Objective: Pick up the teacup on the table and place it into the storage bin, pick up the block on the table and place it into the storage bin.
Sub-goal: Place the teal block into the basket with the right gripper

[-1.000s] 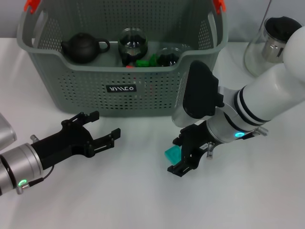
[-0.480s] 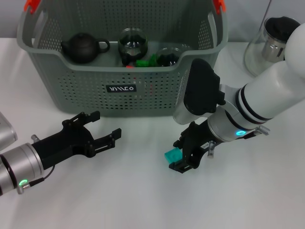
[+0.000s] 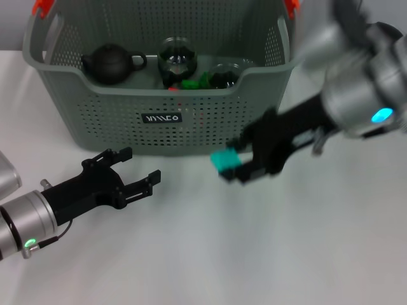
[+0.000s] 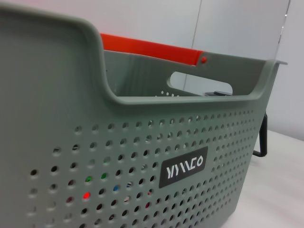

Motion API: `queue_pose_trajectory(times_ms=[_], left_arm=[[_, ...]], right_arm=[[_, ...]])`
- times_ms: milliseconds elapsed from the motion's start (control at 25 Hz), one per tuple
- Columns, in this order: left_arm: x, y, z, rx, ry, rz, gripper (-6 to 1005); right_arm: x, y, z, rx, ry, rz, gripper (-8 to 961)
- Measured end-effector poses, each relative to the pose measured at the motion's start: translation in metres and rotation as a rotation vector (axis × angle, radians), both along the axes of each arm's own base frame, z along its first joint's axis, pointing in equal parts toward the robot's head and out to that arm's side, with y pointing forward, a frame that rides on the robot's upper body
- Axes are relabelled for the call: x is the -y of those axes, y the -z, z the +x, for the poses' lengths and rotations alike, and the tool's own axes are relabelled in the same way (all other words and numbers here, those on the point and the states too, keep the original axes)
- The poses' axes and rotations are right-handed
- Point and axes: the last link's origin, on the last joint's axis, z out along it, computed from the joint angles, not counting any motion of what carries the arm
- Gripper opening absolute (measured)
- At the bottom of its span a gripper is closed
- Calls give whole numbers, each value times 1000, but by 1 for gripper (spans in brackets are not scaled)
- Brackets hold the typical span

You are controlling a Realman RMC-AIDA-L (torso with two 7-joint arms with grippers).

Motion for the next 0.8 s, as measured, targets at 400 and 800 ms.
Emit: queue_pose_trajectory(times_ms=[400,800], left_arm=[[-3,0,3,-1,10,-2,856],[-1,0,1,1,3,0,858]], right_arm=[[-48,-45,-60,-239,67,312,618],[-97,26,-55,-115,156,367,661]])
